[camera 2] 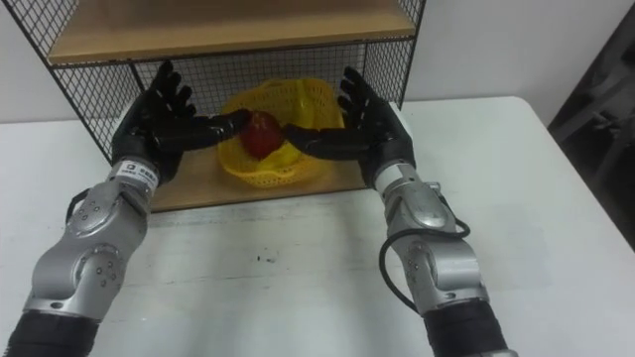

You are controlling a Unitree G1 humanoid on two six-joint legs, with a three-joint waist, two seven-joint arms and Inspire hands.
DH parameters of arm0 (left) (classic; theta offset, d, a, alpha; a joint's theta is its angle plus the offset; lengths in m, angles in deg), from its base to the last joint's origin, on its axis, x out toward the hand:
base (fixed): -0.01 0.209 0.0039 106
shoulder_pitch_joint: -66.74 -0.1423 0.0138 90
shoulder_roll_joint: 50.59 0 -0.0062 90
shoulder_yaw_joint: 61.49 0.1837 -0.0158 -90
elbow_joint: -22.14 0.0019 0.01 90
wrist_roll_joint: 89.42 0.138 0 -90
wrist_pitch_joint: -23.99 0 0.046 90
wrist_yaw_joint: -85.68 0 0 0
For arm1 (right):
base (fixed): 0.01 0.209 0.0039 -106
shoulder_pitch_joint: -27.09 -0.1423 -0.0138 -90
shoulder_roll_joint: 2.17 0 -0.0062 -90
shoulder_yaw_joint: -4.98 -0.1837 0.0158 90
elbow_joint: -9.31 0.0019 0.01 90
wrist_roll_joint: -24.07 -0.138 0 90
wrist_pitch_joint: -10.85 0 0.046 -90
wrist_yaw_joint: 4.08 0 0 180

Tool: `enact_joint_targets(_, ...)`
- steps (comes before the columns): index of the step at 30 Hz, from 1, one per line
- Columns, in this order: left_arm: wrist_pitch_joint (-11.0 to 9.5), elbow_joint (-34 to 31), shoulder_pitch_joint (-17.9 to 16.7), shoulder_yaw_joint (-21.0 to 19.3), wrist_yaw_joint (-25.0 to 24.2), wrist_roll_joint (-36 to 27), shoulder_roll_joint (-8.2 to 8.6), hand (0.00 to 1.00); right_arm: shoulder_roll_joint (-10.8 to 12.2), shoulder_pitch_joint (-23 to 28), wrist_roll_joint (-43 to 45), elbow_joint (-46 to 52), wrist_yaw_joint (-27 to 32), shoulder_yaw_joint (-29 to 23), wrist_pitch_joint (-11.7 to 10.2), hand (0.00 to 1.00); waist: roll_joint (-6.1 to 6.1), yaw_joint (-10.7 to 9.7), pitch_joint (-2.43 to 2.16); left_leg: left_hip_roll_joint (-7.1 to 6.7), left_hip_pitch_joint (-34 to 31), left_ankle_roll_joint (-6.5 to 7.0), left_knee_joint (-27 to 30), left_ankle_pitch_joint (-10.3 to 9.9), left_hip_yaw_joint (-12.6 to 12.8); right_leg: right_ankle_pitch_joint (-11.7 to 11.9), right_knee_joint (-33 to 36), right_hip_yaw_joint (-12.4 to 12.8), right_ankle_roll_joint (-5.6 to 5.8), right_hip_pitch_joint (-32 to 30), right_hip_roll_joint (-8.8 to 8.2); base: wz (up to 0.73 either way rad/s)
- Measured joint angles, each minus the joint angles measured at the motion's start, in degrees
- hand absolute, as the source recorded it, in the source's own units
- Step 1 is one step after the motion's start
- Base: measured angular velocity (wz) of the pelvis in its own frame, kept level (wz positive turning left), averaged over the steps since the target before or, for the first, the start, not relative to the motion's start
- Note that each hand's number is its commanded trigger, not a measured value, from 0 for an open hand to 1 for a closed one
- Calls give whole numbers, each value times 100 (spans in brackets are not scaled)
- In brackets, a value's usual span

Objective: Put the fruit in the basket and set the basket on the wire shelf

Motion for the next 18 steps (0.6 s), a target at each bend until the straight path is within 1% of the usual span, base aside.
enact_joint_targets(3, -3, -2, 0, -1, 0, -3, 0, 0, 0, 82, -2, 264, 37, -6, -9, 0, 32, -6, -6, 0, 5, -2, -12, 1, 0, 0, -4, -6, 0, 3, 0, 0)
enact_joint_targets(10, -10, -11, -36, -2, -1, -3, -5, 0, 0, 143, 24, 282, 18, -4, -21, 0, 62, -90, -4, 0, 34, -4, -11, 6, -4, 0, -33, -68, 0, 60, -9, 4)
enact_joint_targets(14, -23, -163, -69, -7, -8, -8, -13, 0, -25, 434, 89, 486, 23, -10, -75, 0, 62, -90, -4, 0, 27, -4, -28, 6, -10, 0, -19, -77, 0, 43, -12, 0)
enact_joint_targets(15, -46, -243, -114, -6, -19, -12, -29, 0, -63, 525, 77, 512, 24, -12, -117, 0, 61, -109, -4, 0, 28, -4, -31, 6, -3, 0, -21, -74, 0, 40, -12, 0)
enact_joint_targets(18, -68, -420, -293, 7, -81, -10, -30, 0, -132, 749, 135, 517, 47, -15, -132, 0, 60, -122, -4, 0, 40, -9, -44, 10, 17, 0, -17, -53, 0, 37, -9, -4)
